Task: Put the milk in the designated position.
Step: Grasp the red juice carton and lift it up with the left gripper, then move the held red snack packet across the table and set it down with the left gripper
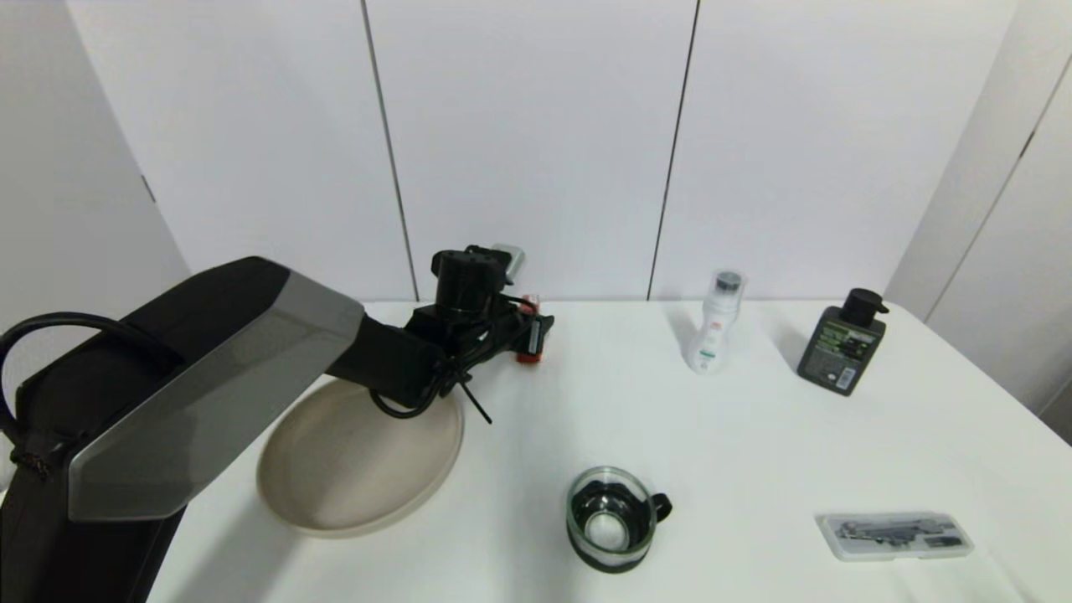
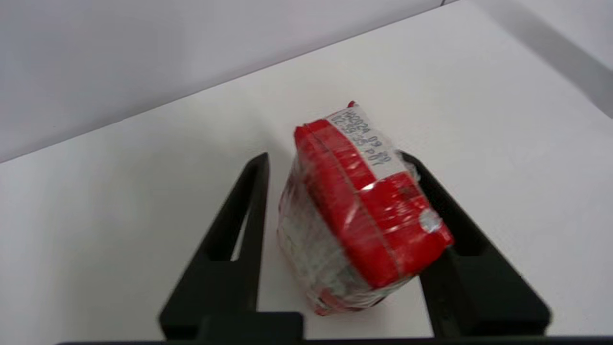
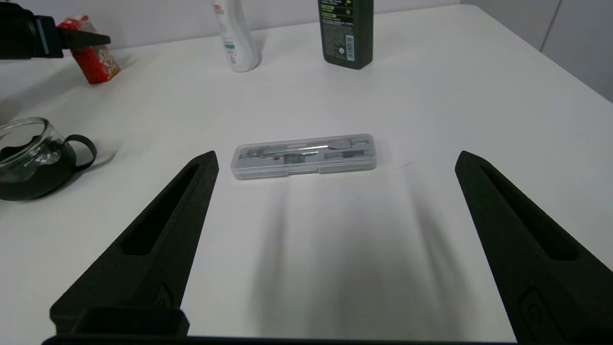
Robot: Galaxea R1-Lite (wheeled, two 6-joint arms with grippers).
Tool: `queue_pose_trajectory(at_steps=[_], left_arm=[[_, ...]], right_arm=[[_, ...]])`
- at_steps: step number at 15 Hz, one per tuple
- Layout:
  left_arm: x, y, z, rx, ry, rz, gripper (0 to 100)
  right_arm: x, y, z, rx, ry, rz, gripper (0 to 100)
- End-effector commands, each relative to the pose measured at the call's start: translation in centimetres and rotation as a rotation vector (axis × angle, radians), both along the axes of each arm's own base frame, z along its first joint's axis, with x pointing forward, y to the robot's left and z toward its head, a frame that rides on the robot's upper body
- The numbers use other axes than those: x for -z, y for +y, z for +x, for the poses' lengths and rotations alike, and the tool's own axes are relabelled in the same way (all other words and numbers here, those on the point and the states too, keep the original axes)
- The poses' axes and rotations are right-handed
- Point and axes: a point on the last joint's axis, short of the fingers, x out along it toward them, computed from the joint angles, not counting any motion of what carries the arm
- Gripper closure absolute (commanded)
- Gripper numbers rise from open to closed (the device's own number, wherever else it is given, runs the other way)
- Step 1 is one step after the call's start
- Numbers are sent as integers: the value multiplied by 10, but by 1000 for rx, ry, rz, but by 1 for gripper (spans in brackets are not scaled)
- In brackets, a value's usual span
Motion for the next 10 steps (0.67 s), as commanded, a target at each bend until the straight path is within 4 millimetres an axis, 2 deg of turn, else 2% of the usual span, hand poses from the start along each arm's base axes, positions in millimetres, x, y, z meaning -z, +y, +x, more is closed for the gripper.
queue_pose_trajectory(at_steps=[1,5,8,10], left_arm=[[0,1,-1,-1,6,-1,100],[-16,5,-19,14,7,-3,100],[-62,19,-51,31,-36,-24,100],[-94,41,-68,2,-81,-41,100]], right_arm=[[0,0,0,0,2,1,0],[0,0,0,0,2,1,0],[0,0,0,0,2,1,0],[0,0,0,0,2,1,0]])
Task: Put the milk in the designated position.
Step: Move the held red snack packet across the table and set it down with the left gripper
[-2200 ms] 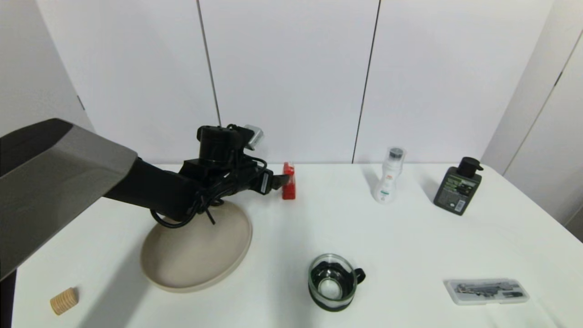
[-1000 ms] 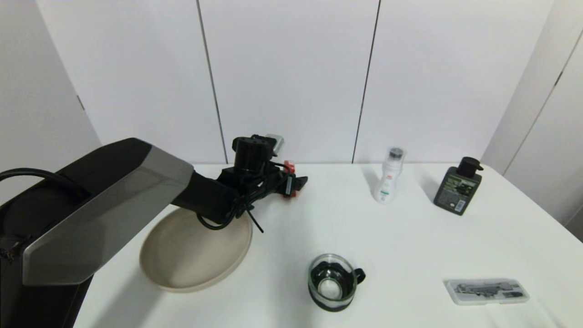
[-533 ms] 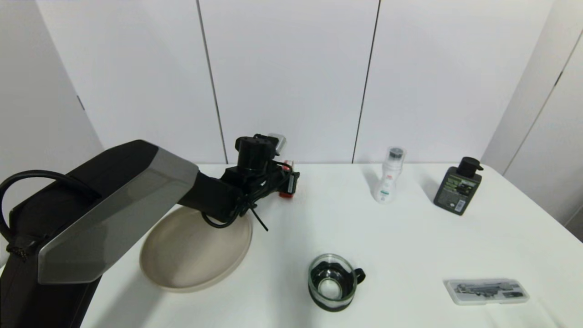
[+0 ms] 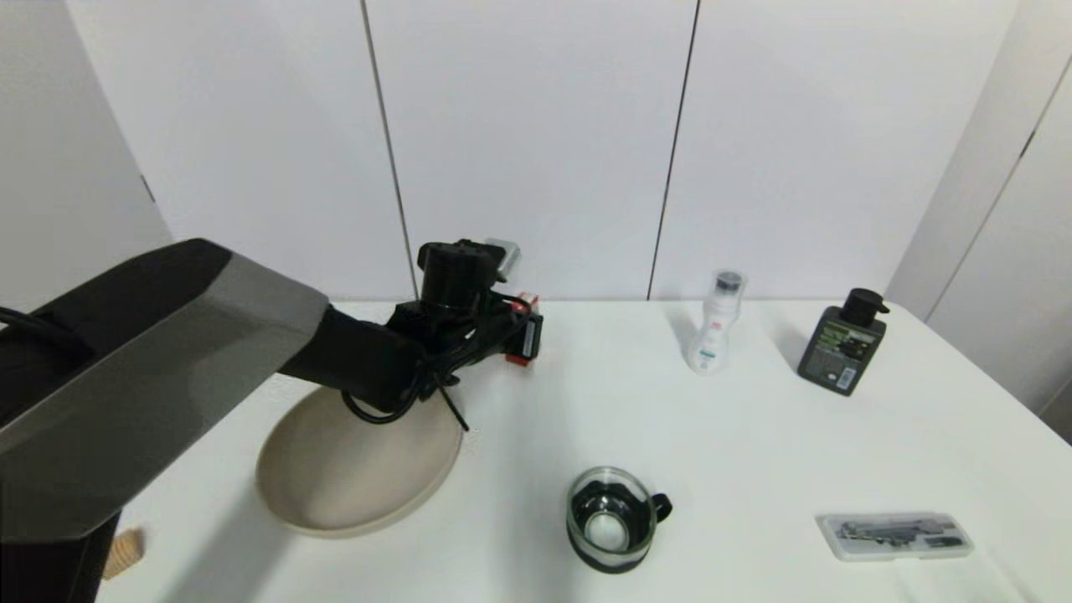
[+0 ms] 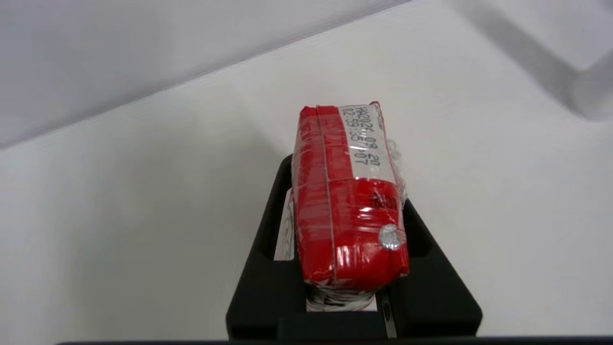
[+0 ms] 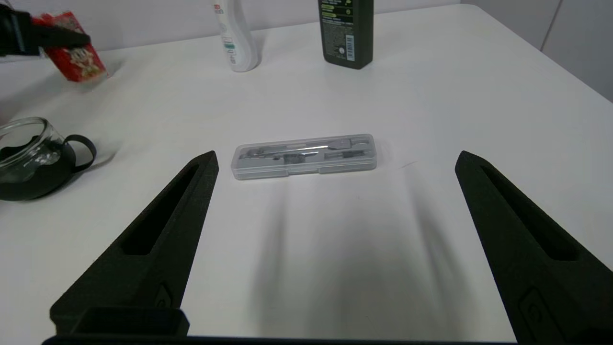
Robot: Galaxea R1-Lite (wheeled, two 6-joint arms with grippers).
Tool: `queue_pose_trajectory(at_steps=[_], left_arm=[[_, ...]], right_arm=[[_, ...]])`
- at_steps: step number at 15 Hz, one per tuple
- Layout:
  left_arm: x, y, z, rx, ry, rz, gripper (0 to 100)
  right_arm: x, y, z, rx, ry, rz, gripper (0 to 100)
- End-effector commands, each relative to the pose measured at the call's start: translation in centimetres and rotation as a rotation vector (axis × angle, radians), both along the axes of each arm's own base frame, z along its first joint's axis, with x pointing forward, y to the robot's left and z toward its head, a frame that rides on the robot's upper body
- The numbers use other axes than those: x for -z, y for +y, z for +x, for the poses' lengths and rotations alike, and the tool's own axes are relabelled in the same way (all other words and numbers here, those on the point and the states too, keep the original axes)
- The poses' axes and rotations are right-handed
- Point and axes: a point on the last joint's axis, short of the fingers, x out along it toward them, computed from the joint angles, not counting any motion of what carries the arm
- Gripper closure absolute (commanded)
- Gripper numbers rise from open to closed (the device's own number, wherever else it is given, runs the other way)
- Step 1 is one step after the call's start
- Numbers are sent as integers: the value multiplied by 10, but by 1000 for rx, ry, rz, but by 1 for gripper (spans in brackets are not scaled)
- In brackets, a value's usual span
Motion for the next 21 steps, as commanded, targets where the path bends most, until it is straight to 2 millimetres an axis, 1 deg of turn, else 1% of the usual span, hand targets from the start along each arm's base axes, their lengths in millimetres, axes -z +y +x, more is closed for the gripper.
queue_pose_trajectory(at_steps=[1,2,3,5,7,8,10,11,13,16,18,21], left_arm=[[-81,49,-44,-48,-118,-50,100],[-89,77,-50,-94,-154,-13,100],[-93,101,-53,-138,-186,35,100],[-96,151,-67,-243,-198,99,100],[-91,190,-87,-350,-171,116,100],[-88,211,-101,-399,-155,120,100],[-79,237,-120,-403,-121,102,100],[-75,246,-126,-402,-105,93,100],[-63,256,-136,-412,-67,83,100],[-36,260,-145,-415,-27,72,100],[-18,260,-145,-414,10,74,100],[0,262,-138,-418,31,75,100]], right_arm=[[0,0,0,0,1,0,0],[0,0,0,0,1,0,0],[0,0,0,0,1,0,0],[0,0,0,0,1,0,0],[0,0,0,0,1,0,0],[0,0,0,0,1,0,0],[0,0,0,0,1,0,0],[0,0,0,0,1,0,0],[0,0,0,0,1,0,0],[0,0,0,0,1,0,0],[0,0,0,0,1,0,0],[0,0,0,0,1,0,0]])
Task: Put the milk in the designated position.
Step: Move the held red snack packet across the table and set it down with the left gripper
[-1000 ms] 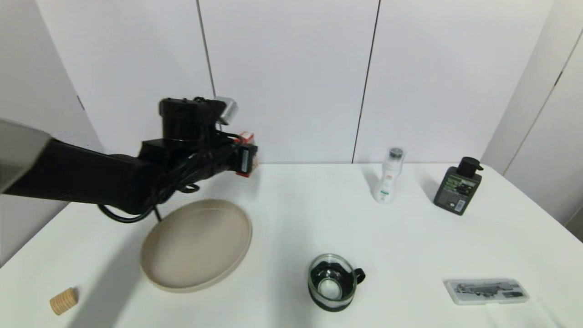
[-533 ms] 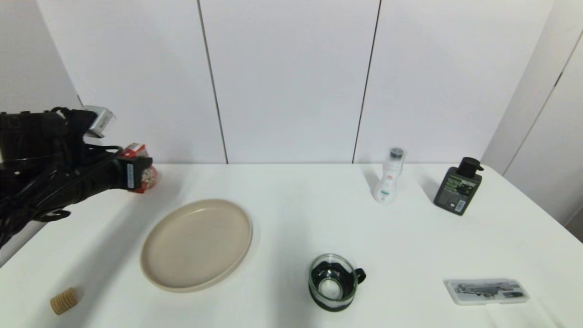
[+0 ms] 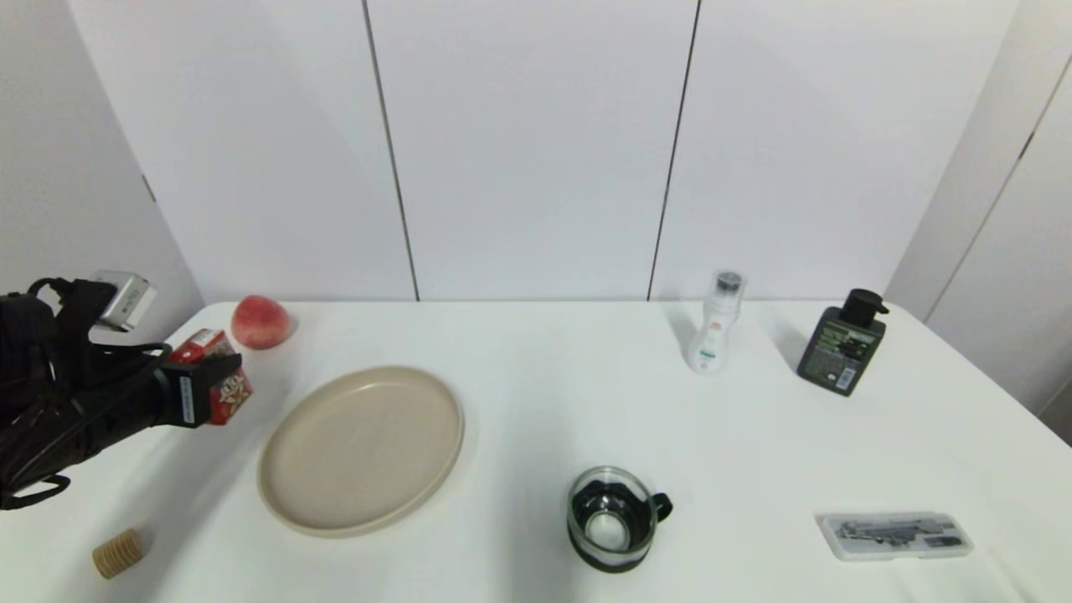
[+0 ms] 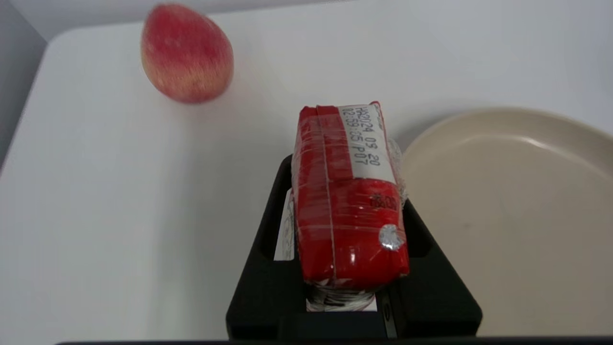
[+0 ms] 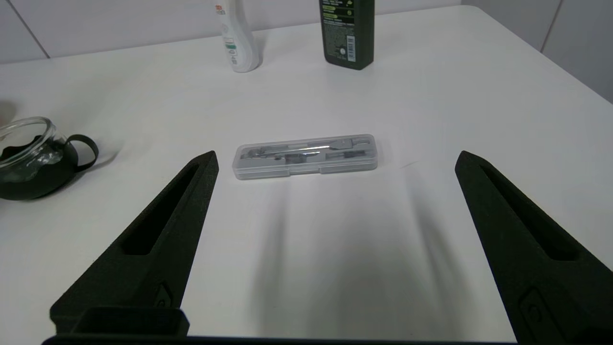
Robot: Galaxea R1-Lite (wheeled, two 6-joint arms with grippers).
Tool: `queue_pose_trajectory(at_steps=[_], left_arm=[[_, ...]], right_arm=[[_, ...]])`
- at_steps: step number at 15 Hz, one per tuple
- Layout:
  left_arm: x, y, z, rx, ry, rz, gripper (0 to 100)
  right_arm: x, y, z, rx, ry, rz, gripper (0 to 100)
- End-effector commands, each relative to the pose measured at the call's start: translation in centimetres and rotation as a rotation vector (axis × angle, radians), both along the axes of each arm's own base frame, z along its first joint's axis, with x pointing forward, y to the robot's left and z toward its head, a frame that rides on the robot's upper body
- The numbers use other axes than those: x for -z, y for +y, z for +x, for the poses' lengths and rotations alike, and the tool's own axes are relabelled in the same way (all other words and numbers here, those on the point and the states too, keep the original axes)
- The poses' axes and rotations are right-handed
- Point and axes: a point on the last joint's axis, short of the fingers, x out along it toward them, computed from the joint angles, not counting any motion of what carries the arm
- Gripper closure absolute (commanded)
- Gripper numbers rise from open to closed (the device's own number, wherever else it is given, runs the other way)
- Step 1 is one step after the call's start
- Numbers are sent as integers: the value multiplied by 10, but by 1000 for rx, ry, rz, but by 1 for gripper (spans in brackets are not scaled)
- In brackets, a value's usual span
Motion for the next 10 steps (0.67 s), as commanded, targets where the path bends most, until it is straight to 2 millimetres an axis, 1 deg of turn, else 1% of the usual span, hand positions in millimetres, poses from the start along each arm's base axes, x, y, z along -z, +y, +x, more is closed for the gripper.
queue_pose_trajectory(at_steps=[1,5,10], left_arm=[[27,4,11,-7,50,-7,100],[42,15,22,-45,56,-7,100],[52,16,23,-48,74,-10,100]], right_arm=[[0,0,0,0,2,1,0],[0,0,0,0,2,1,0],[0,0,0,0,2,1,0]])
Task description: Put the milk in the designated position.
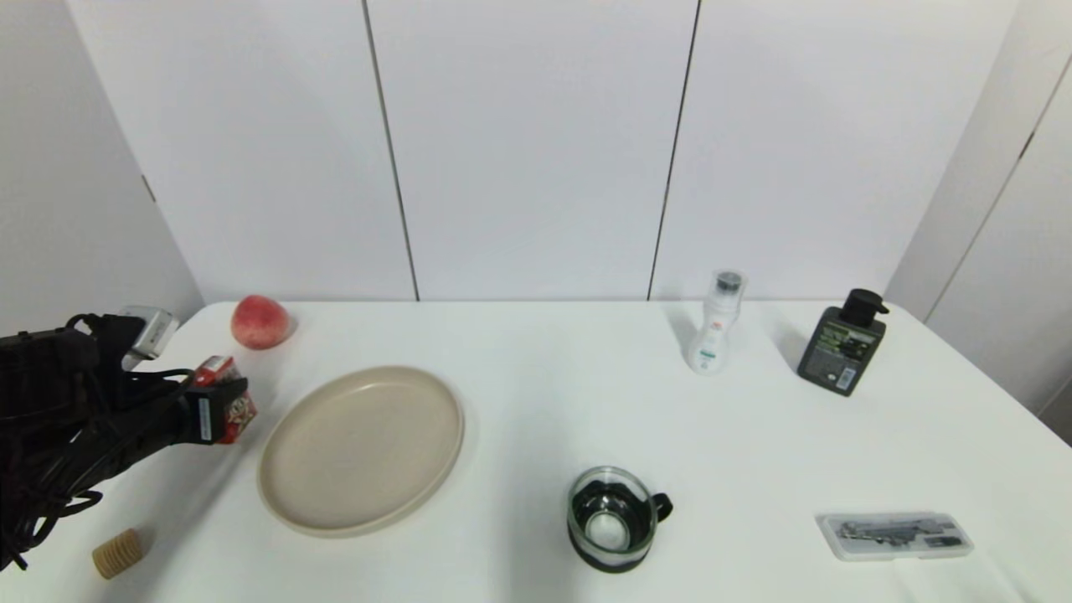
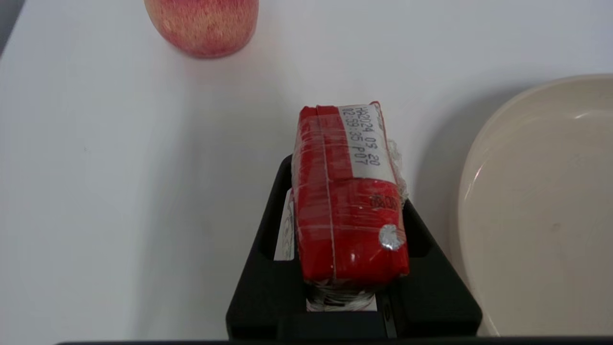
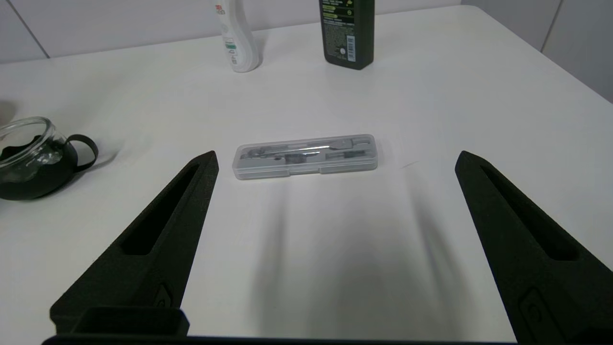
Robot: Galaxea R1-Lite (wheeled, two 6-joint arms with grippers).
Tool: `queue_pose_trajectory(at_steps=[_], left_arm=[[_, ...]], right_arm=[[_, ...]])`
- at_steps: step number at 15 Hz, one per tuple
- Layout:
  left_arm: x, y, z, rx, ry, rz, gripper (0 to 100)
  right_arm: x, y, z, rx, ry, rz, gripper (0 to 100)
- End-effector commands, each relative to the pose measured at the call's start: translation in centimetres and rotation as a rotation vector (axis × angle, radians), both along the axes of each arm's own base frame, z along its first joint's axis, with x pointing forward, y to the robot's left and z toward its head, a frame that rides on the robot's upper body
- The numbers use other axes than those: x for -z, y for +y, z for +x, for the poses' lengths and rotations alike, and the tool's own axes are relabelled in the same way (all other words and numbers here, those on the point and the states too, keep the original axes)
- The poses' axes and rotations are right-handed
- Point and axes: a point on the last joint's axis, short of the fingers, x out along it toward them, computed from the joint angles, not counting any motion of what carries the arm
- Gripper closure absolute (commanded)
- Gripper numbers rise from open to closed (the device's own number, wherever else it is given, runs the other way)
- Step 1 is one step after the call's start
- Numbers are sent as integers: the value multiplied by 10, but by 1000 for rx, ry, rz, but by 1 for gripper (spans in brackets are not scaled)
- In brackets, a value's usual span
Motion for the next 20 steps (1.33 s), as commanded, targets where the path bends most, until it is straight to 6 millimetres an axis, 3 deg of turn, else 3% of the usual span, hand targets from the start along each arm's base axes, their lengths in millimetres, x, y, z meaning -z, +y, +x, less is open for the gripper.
queue_pose_trajectory(at_steps=[1,2,11,20], left_arm=[[11,1,3,0,31,-6,100],[11,1,4,0,32,-6,0],[5,2,2,-4,10,-3,0],[-27,-3,-40,-25,-94,2,0]], right_arm=[[0,0,0,0,2,1,0],[0,0,0,0,2,1,0],[0,0,0,0,2,1,0],[0,0,0,0,2,1,0]])
